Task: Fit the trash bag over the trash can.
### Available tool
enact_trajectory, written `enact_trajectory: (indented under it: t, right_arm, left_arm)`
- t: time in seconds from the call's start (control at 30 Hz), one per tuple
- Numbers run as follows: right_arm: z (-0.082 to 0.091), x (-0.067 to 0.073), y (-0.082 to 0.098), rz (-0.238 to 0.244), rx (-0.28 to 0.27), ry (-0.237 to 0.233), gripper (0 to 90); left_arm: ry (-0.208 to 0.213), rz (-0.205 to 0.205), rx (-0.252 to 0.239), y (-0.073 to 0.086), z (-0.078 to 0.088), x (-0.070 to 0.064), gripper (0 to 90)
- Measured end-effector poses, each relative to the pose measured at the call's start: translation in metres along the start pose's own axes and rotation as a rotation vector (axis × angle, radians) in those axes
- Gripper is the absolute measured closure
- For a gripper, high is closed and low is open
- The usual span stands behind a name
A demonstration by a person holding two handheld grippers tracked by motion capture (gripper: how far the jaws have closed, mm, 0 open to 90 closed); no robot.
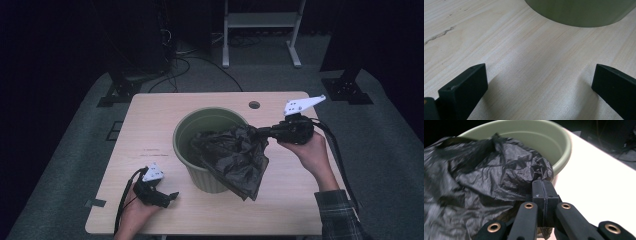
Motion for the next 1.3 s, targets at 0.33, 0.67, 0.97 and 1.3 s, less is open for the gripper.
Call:
enact_trajectory:
  t: [0.33,0.67,0.97,1.3]
  right_arm:
    - [-0.020,-0.019,-0.035,0.048,0.006,0.067,89.6]
    - [-0.049,-0.044,-0.052,0.039,0.012,0.099,89.6]
    - [-0.053,-0.047,-0.049,0.004,-0.001,0.091,70.2]
    - [-0.038,-0.050,-0.049,-0.076,-0.058,0.130,22.7]
  left_arm:
    - [0.000,0.000,0.000,0.000,0.000,0.000,0.0]
    - [-0.001,0.000,0.001,0.000,0.000,0.000,0.0]
    - [-0.001,0.000,0.000,0.000,0.000,0.000,0.0]
    - [0.011,0.011,-0.009,0.000,0.003,0.001,0.0]
Point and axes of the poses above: each handheld gripper's, and its own axes: z roughly backward along the jaws, y roughly out of its underside, x roughly to its left, the point moved 5 cm from there along -z, roughly forward along the jaws, and after that the axes turned 3 degrees about -x, right-handed, at the moved point
